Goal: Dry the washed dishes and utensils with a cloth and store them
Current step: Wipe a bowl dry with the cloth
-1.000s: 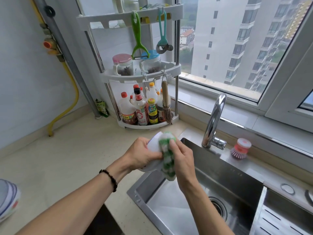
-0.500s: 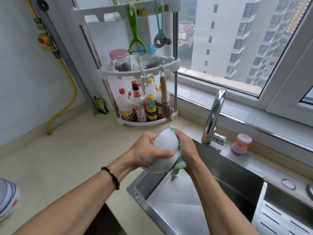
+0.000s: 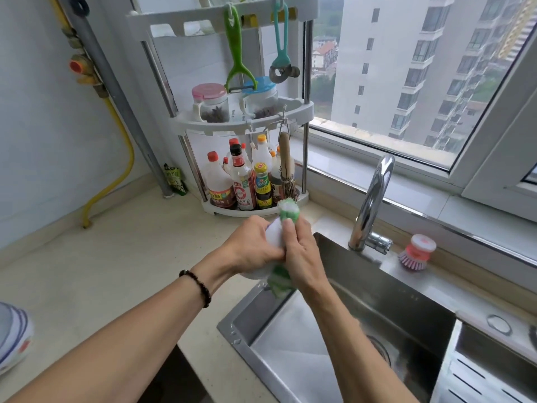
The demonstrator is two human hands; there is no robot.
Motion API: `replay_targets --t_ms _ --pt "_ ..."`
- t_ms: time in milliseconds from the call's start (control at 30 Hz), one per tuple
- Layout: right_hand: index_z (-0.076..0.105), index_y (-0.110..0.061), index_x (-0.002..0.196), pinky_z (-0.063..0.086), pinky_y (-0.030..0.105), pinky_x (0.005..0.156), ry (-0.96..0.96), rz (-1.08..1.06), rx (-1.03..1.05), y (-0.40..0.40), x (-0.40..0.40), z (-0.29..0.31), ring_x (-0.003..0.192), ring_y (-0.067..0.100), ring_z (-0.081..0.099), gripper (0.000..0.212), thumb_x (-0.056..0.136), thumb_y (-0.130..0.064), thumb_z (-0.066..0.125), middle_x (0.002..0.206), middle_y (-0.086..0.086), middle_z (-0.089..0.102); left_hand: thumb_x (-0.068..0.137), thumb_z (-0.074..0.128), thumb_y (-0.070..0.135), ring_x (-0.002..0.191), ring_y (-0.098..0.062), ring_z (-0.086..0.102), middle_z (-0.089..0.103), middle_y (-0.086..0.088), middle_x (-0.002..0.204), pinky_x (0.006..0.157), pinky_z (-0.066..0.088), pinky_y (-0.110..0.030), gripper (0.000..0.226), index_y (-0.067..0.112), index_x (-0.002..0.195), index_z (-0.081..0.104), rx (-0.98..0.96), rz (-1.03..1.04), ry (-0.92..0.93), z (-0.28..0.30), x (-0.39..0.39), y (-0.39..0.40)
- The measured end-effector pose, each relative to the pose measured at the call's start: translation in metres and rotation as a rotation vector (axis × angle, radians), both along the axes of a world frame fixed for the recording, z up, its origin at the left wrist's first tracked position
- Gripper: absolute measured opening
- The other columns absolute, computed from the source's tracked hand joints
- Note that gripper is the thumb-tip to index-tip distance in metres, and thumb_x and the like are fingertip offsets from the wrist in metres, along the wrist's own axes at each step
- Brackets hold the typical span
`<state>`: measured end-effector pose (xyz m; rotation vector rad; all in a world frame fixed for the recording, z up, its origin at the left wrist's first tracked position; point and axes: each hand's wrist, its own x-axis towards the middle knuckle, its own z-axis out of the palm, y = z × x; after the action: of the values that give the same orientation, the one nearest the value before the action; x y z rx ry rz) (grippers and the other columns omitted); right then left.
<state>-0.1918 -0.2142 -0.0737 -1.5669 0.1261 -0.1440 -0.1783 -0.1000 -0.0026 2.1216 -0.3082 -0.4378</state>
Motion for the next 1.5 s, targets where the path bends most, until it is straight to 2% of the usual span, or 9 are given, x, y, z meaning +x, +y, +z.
replay_targets --t_ms 200,367,500,700,867,1000,1133,1300,1500 --pt "0.062 -0.002 0.128 0.051 0.049 0.092 0.432 0.126 0.852 -0.027 0.009 0.000 0.101 0.039 0.065 0.067 0.089 -0.055 0.051 0.119 0.029 0.065 0.063 0.086 0.011 0.078 -0.020 0.073 0.075 -0.004 0.084 0.059 0.057 -0.029 0.022 0.014 0.082 0.076 -0.309 -0.083 0.080 0.013 -0.003 0.012" --pt "0.074 -0.009 0.090 0.051 0.036 0.076 0.362 -0.005 0.529 -0.025 0.012 0.002 0.075 0.026 0.067 0.047 0.082 -0.054 0.065 0.090 0.020 0.071 0.048 0.088 0.029 0.091 -0.023 0.071 0.076 -0.005 0.098 0.068 0.057 -0.031 0.057 0.014 0.101 0.075 -0.214 -0.138 0.256 0.019 0.010 0.026" --pt "0.059 -0.011 0.064 0.042 0.019 0.050 0.164 -0.006 0.066 -0.023 0.015 0.017 0.051 0.012 0.054 0.046 0.100 -0.037 0.054 0.058 0.002 0.060 0.066 0.092 0.019 0.086 -0.024 0.072 0.077 -0.006 0.094 0.078 0.060 -0.040 0.032 0.016 0.092 0.075 0.083 -0.175 0.201 0.021 0.014 0.023" --pt "0.064 -0.021 0.115 0.049 0.043 0.093 0.005 -0.087 -0.182 0.013 -0.005 0.004 0.102 0.020 0.060 0.042 0.098 -0.054 0.044 0.118 0.003 0.060 0.071 0.086 0.018 0.080 -0.025 0.072 0.075 -0.006 0.084 0.072 0.061 -0.040 0.018 0.012 0.085 0.075 0.060 0.030 0.041 -0.005 0.007 0.019" --pt "0.069 -0.023 0.094 0.058 0.052 0.083 0.256 -0.064 0.407 -0.005 0.009 0.011 0.083 0.029 0.071 0.037 0.097 -0.051 0.045 0.094 0.013 0.072 0.070 0.087 0.009 0.077 -0.021 0.072 0.074 -0.005 0.088 0.062 0.058 -0.029 0.029 0.009 0.096 0.075 -0.028 0.028 -0.018 -0.004 -0.003 0.009" --pt "0.060 -0.026 0.120 0.053 0.052 0.095 0.079 -0.066 0.113 0.011 -0.006 0.017 0.106 0.023 0.064 0.052 0.088 -0.063 0.042 0.118 0.007 0.063 0.075 0.084 0.014 0.083 -0.027 0.072 0.075 -0.007 0.087 0.070 0.062 -0.040 0.017 0.012 0.089 0.076 -0.063 0.120 -0.095 -0.002 0.007 0.008" --pt "0.066 -0.010 0.118 0.057 0.053 0.081 0.304 -0.041 0.626 -0.010 0.007 0.017 0.086 0.033 0.070 0.046 0.100 -0.048 0.048 0.105 0.021 0.071 0.072 0.086 0.011 0.077 -0.019 0.072 0.074 -0.004 0.089 0.063 0.061 -0.030 0.024 0.015 0.092 0.075 -0.085 0.029 -0.107 0.004 -0.003 0.005" --pt "0.060 -0.025 0.120 0.056 0.058 0.091 0.135 -0.065 0.253 0.009 -0.003 0.022 0.104 0.029 0.067 0.047 0.091 -0.061 0.049 0.115 0.015 0.066 0.077 0.082 0.016 0.075 -0.019 0.072 0.073 -0.002 0.083 0.061 0.061 -0.031 0.013 0.013 0.083 0.072 -0.024 0.124 -0.138 0.006 0.000 0.001" --pt "0.074 -0.003 0.103 0.061 0.042 0.065 0.366 0.106 0.872 -0.026 0.001 0.023 0.076 0.034 0.072 0.060 0.090 -0.056 0.049 0.095 0.023 0.072 0.066 0.090 0.014 0.086 -0.024 0.073 0.075 -0.010 0.098 0.068 0.061 -0.035 0.037 0.008 0.099 0.075 -0.276 -0.035 -0.011 0.025 -0.011 0.009"
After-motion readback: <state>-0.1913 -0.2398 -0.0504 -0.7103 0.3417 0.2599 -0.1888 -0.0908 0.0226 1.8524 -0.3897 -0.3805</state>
